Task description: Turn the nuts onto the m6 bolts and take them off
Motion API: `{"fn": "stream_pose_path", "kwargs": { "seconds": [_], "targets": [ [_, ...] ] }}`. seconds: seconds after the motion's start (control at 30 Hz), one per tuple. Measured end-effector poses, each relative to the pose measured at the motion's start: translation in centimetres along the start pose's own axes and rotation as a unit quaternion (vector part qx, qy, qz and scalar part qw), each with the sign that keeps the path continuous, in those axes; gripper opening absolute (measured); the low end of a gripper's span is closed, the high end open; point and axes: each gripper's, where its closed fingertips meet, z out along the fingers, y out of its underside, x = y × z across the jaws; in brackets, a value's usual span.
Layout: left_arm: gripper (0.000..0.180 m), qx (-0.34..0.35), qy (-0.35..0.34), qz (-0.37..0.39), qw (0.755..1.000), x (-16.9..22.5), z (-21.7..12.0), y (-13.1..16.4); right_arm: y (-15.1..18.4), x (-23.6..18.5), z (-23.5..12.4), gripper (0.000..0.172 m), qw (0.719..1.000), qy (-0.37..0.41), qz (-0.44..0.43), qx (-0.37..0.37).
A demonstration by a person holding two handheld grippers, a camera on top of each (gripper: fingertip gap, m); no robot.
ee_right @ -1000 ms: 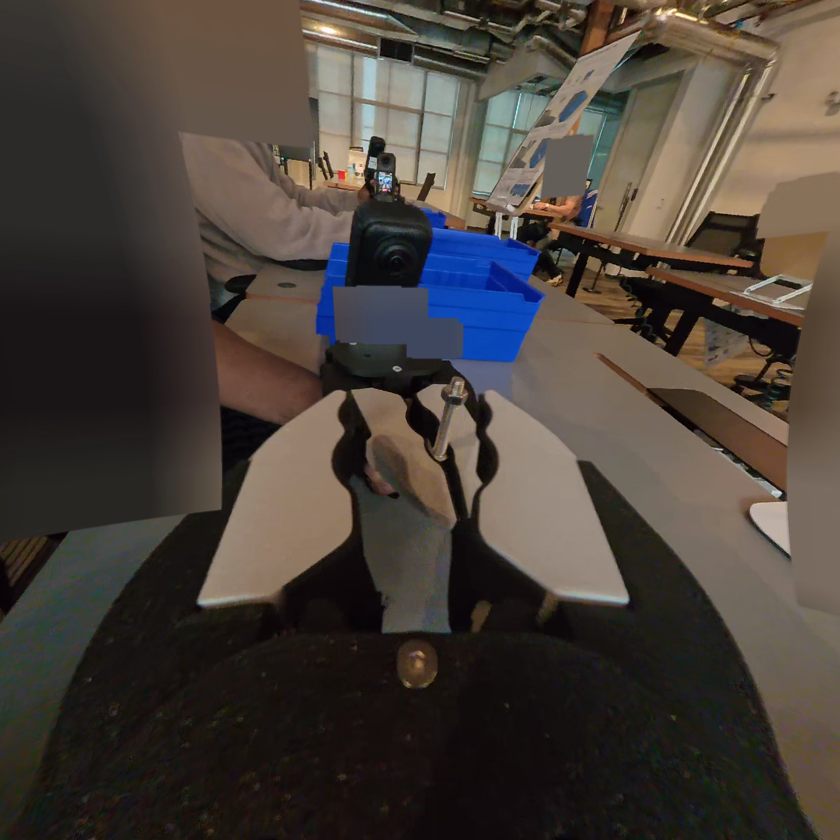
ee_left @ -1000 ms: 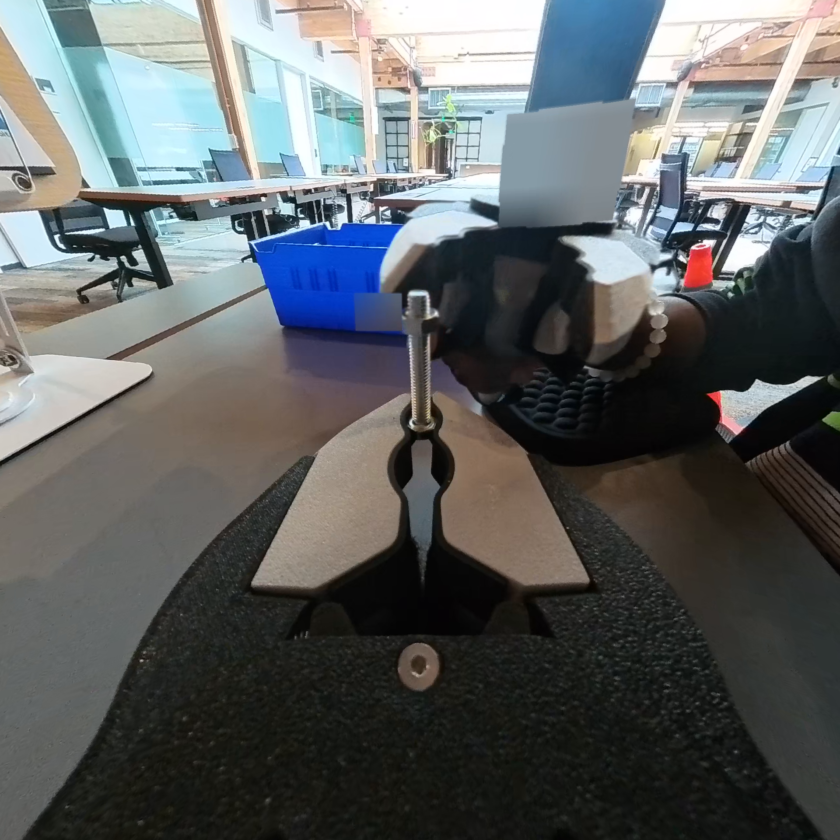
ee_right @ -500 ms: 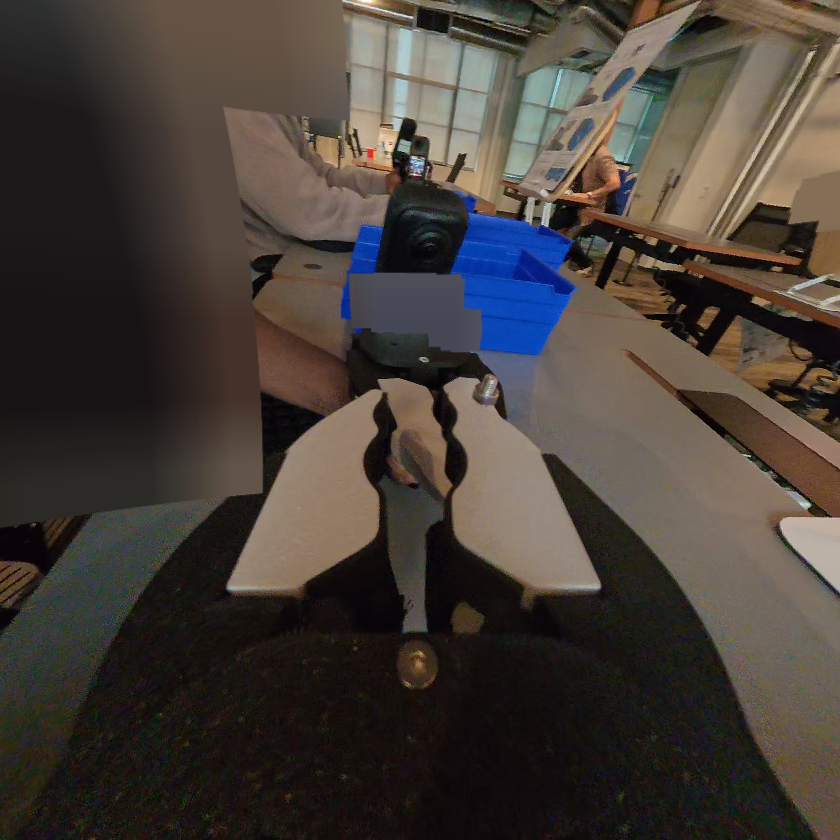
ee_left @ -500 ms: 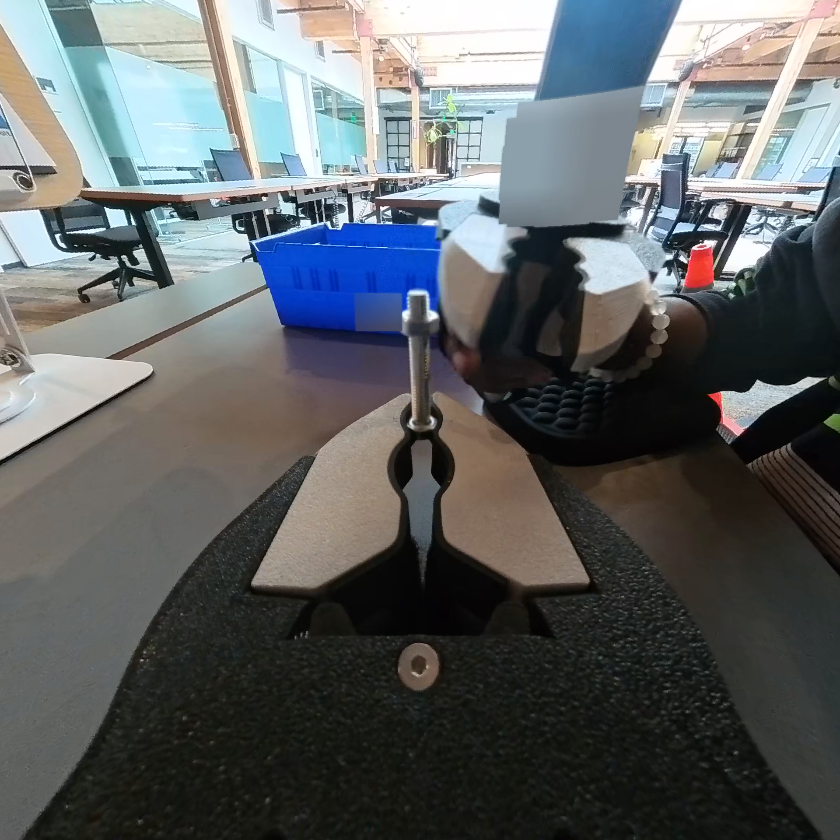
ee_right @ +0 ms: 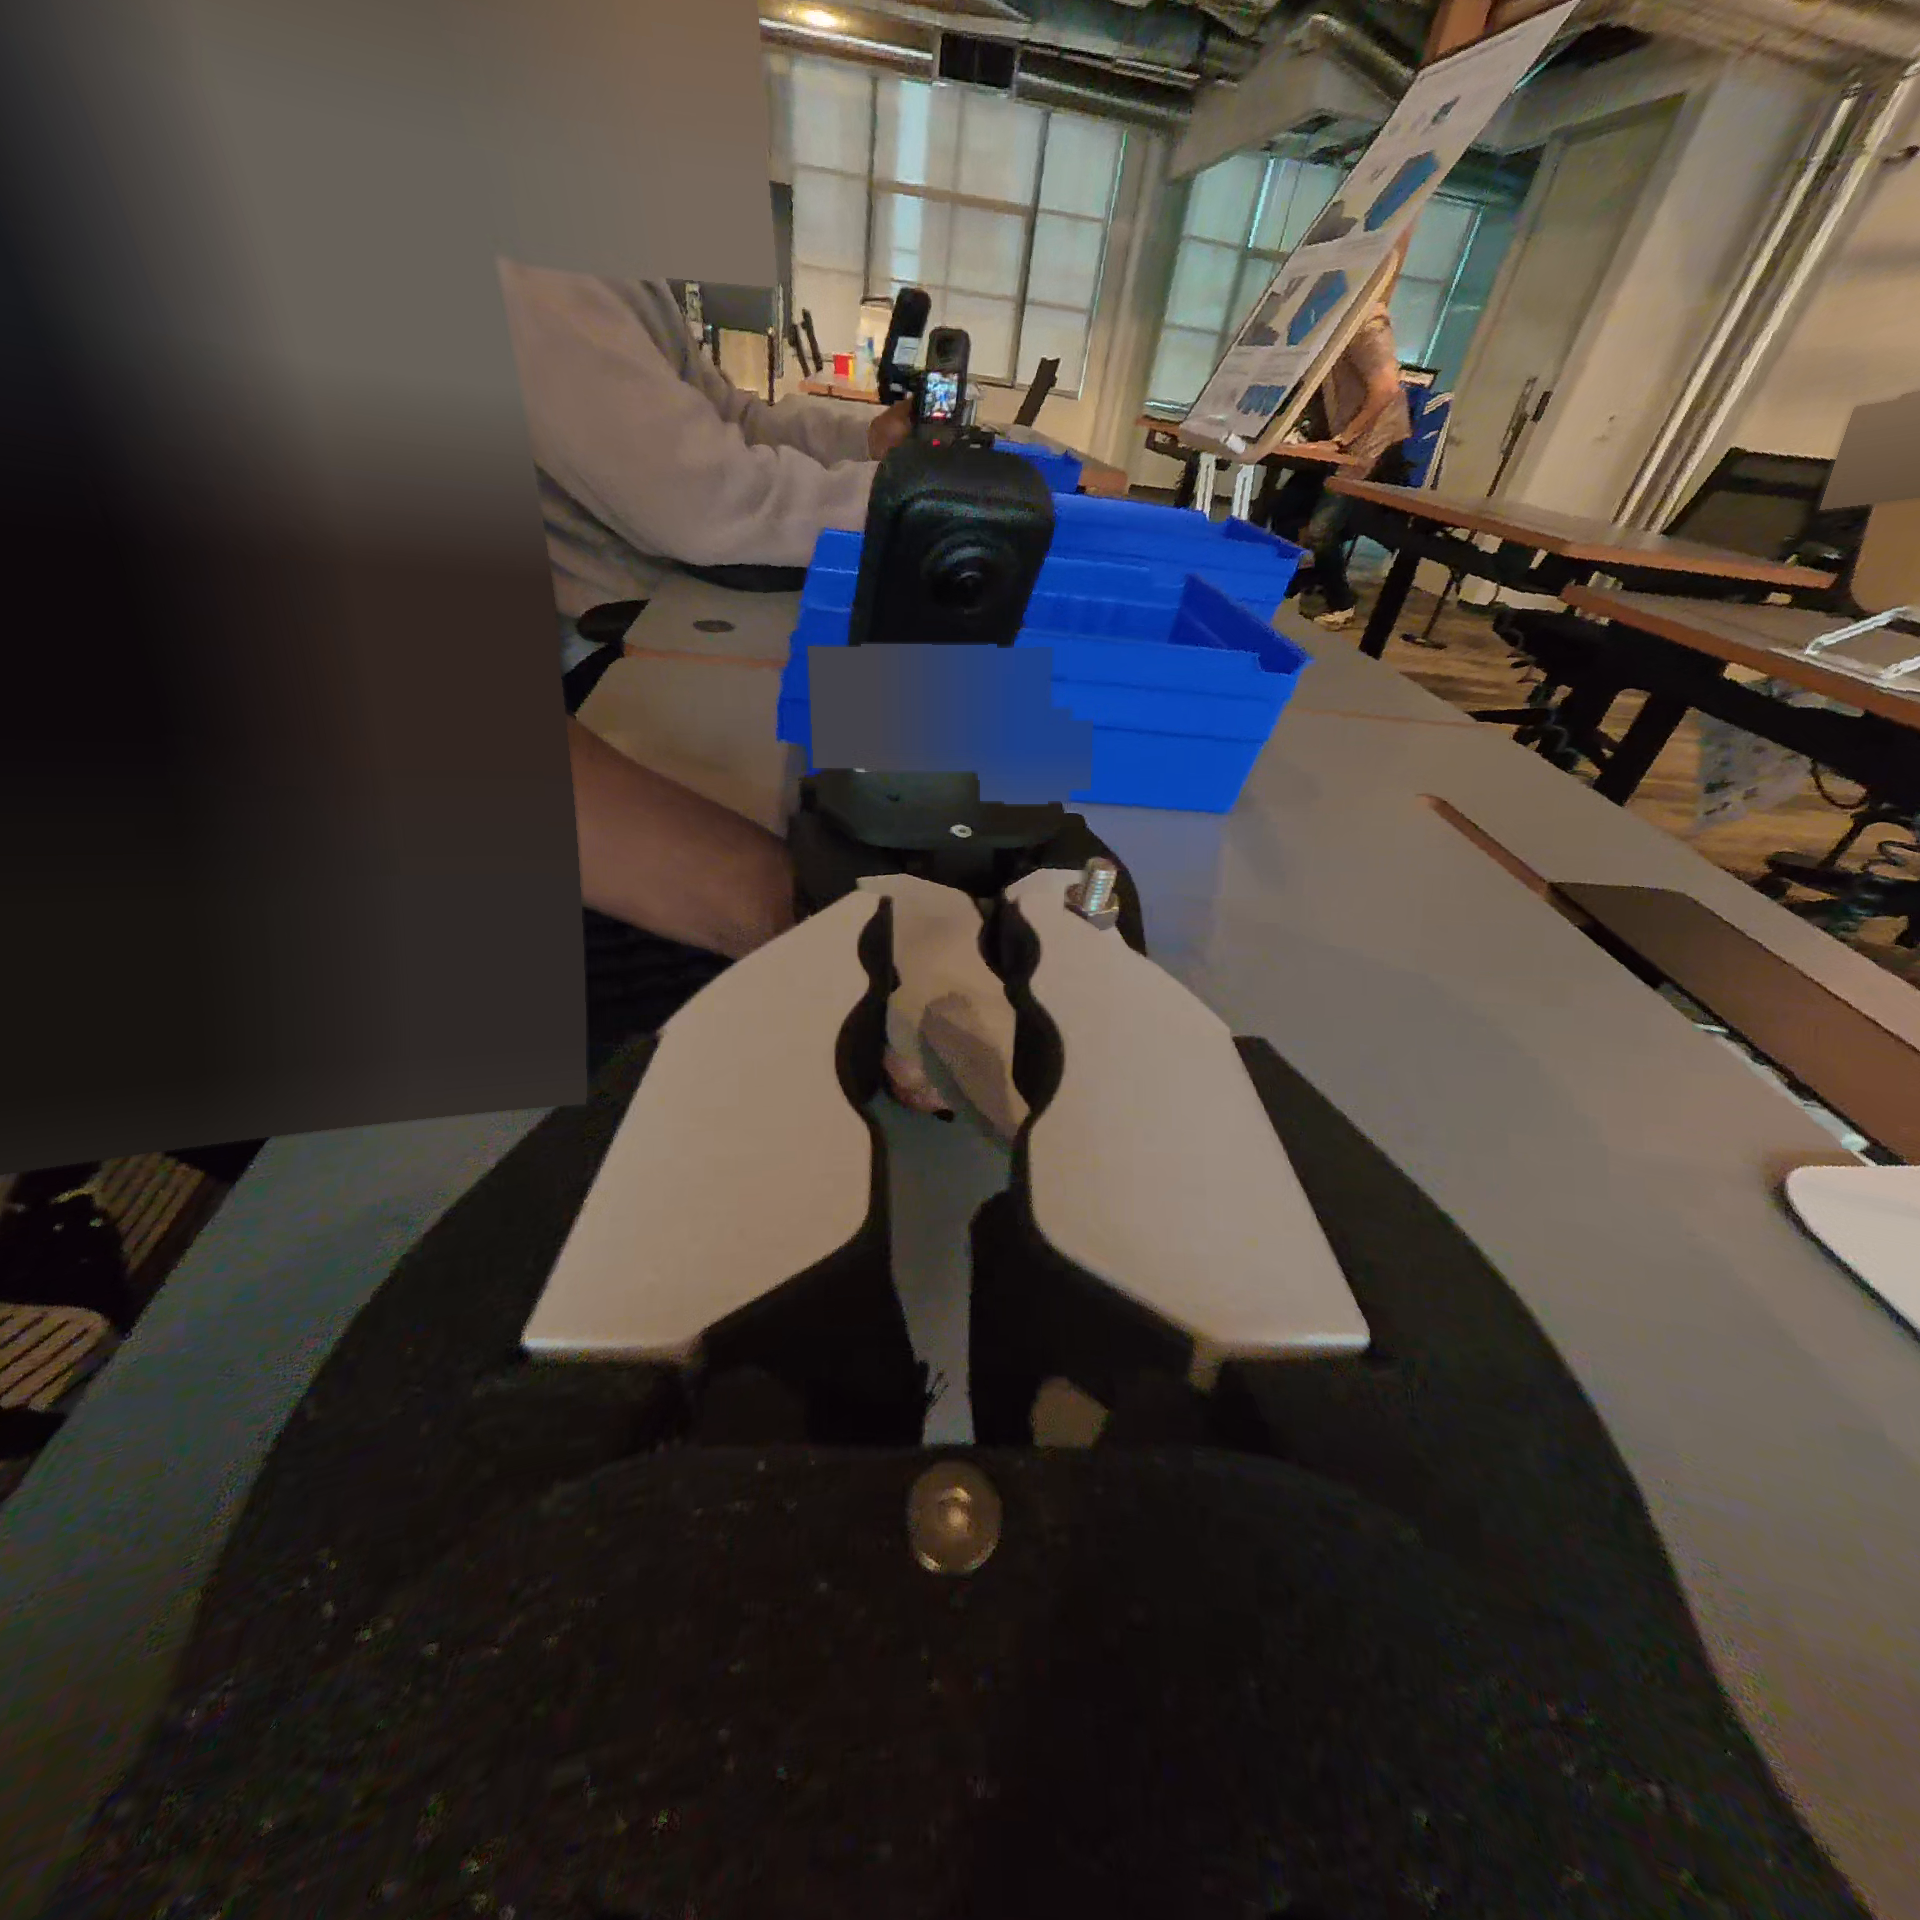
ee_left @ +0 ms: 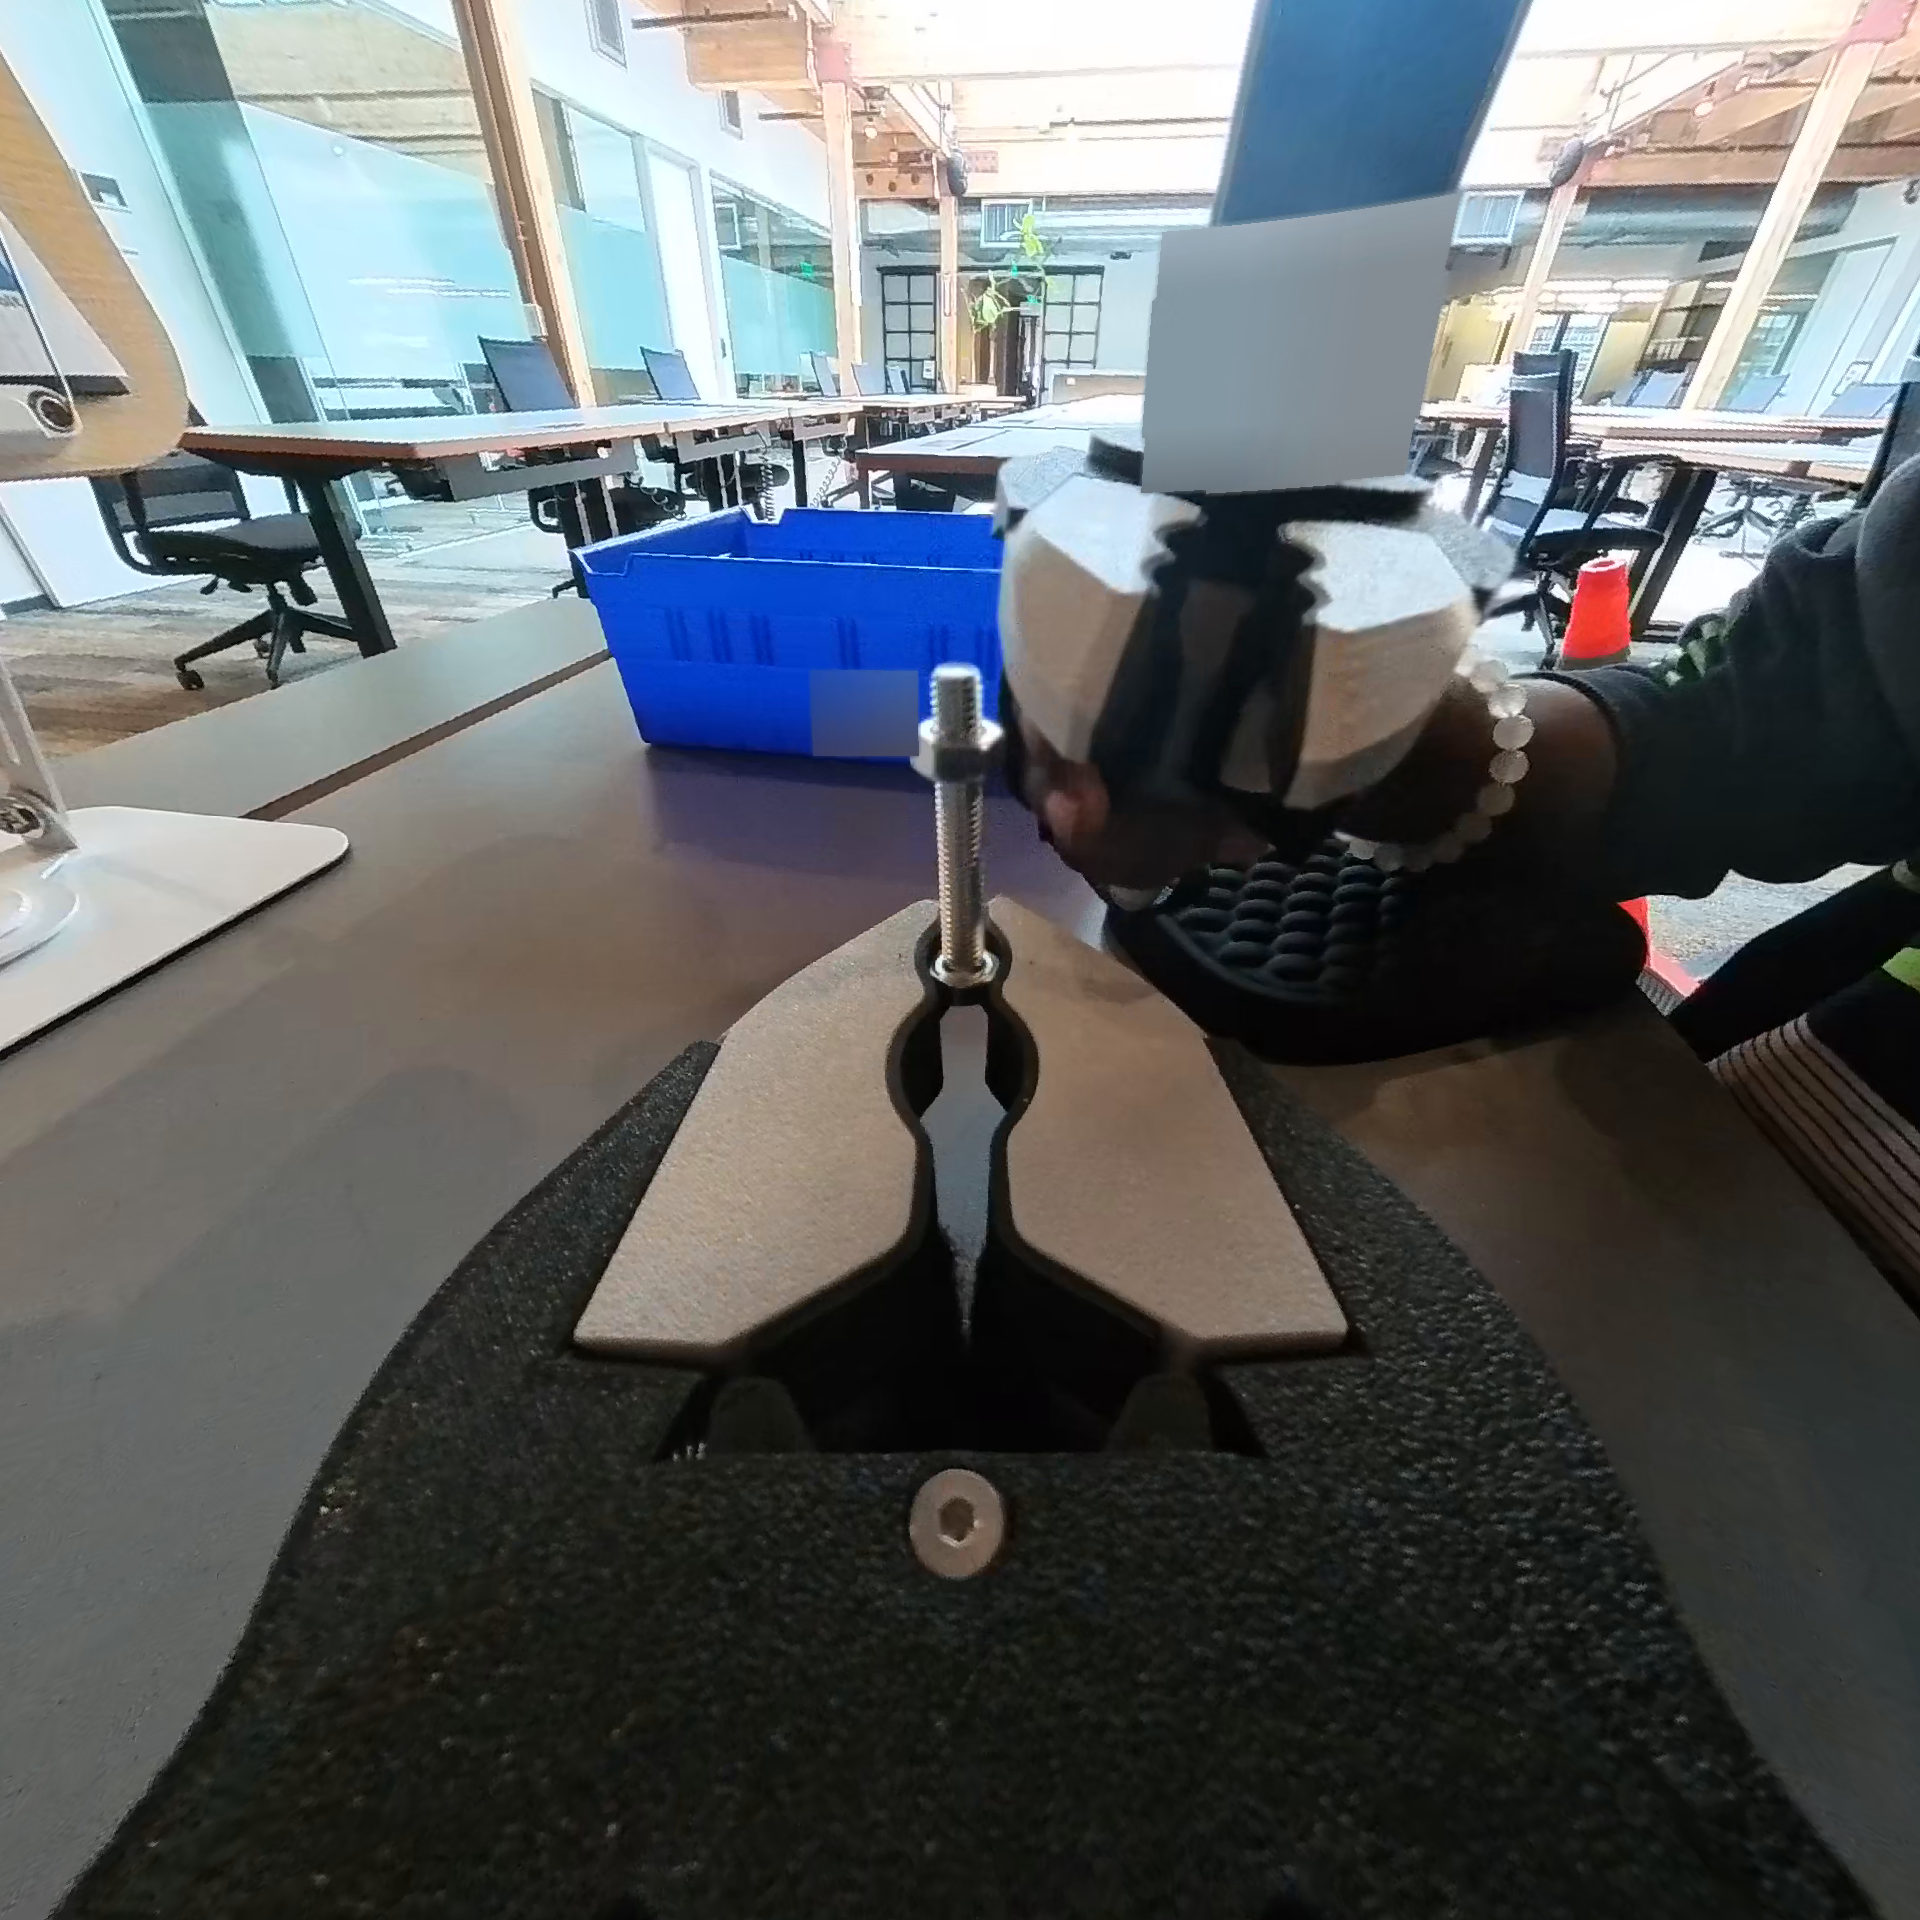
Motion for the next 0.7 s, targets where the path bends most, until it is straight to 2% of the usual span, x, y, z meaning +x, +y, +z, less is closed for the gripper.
{"fn": "stream_pose_path", "kwargs": {
  "seconds": [0.03, 0.17, 0.2, 0.23, 0.27, 0.3, 0.33, 0.43, 0.53, 0.6, 0.63, 0.7],
  "targets": [
    [0.003, 0.0, 0.0, 0.001, 1.0, 0.0, 0.0, 0.0, 0.0, 0.4, -0.1, 0.022, 1.0, 0.01, 0.0, 0.003],
    [0.003, -0.001, 0.001, 0.001, 1.0, 0.0, 0.0, 0.0, 0.2, 1.3, 0.2, 0.061, 0.999, 0.037, 0.002, 0.011],
    [0.003, -0.001, 0.001, 0.001, 1.0, 0.0, 0.0, 0.0, 0.3, 1.0, 0.4, 0.062, 1.0, 0.03, 0.001, 0.007],
    [0.003, -0.001, 0.001, 0.001, 1.0, 0.0, 0.0, 0.0, 0.4, 0.7, 0.5, 0.059, 1.0, 0.023, -0.003, 0.002],
    [0.003, -0.001, 0.0, 0.001, 1.0, 0.0, 0.0, 0.0, 0.5, 0.4, 0.5, 0.046, 1.0, 0.016, -0.007, -0.005],
    [0.003, 0.0, -0.001, 0.001, 1.0, 0.0, 0.0, 0.0, 0.4, 0.1, 0.3, 0.027, 1.0, 0.007, -0.012, -0.007],
    [0.003, 0.0, -0.001, 0.0, 1.0, 0.0, 0.0, 0.0, 0.3, -0.2, 0.2, 0.017, 1.0, -0.003, -0.006, -0.006],
    [0.003, -0.001, 0.0, 0.001, 1.0, 0.0, 0.0, 0.0, 0.0, 0.5, -0.1, 0.018, 1.0, 0.011, 0.007, 0.004],
    [0.003, -0.001, 0.0, 0.001, 1.0, 0.0, 0.0, 0.0, 0.1, 1.4, 0.1, 0.051, 0.999, 0.042, -0.002, 0.014],
    [0.003, -0.001, 0.0, 0.0, 1.0, 0.0, 0.0, 0.0, 0.4, 1.0, 0.5, 0.059, 0.999, 0.033, -0.005, 0.002],
    [0.003, -0.001, 0.0, 0.0, 1.0, 0.0, 0.0, 0.0, 0.5, 0.8, 0.5, 0.054, 1.0, 0.027, -0.009, -0.002],
    [0.003, 0.0, -0.001, 0.0, 1.0, 0.0, 0.0, 0.0, 0.5, 0.4, 0.3, 0.024, 1.0, 0.02, -0.017, -0.007]
  ]
}}
